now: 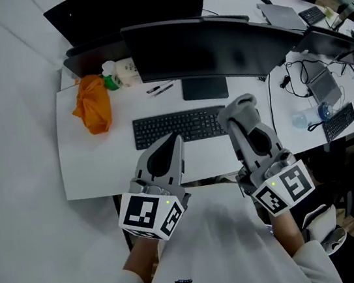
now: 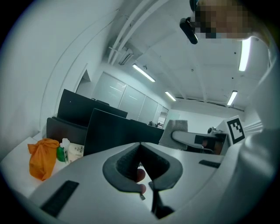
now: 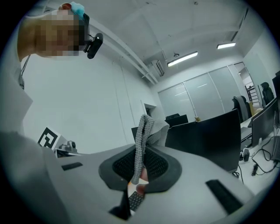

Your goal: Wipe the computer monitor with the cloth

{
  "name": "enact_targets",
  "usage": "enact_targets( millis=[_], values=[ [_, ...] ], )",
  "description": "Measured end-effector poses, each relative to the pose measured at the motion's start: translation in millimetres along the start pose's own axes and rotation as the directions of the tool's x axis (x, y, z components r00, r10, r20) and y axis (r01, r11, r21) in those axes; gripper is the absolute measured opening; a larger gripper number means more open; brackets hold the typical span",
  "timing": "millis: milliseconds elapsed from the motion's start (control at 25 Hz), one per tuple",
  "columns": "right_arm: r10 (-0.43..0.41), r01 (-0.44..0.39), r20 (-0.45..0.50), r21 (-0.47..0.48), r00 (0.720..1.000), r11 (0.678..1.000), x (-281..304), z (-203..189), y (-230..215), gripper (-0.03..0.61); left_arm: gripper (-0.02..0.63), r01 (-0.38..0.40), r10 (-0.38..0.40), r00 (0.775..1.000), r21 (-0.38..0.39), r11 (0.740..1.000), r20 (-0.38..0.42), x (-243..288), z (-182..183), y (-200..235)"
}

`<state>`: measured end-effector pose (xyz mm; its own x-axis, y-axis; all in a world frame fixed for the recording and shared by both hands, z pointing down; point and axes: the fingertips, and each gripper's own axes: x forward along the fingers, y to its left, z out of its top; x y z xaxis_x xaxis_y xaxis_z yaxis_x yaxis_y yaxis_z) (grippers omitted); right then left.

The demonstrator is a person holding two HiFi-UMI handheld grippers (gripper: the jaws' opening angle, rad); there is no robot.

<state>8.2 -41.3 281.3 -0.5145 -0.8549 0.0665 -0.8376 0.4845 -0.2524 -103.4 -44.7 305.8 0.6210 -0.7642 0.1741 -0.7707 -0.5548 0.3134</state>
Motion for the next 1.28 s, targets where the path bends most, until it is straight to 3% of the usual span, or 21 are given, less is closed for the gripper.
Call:
enact_targets(
  millis=[240,640,1040,1280],
  values=[
    [0.010,-0.010,-0.007,-0.009,1.000,1.000,16,1,4,0.026,0.014,0.005,-0.005,1.000,-0.023,1.000,-0.004,10,-3,9],
    [0.091,-0.091,0.018,-0.044,0.996,0.995,57,13,17,0.026,0.014,-0.045,0.044,0.998,0.026,0.999,0.049,11,18,28],
    [0.186,-0.182,0.053,-0.074,0.981,0.981,142,48,32,0.014,0.014,-0.120,0.118,0.988,0.014,0.993,0.099,-9,34,66],
    [0.183,-0.175,0.074,-0.098,0.980,0.980,203,67,37,0.014,0.014,-0.143,0.140,0.982,0.010,0.990,0.130,-15,46,83]
  ],
)
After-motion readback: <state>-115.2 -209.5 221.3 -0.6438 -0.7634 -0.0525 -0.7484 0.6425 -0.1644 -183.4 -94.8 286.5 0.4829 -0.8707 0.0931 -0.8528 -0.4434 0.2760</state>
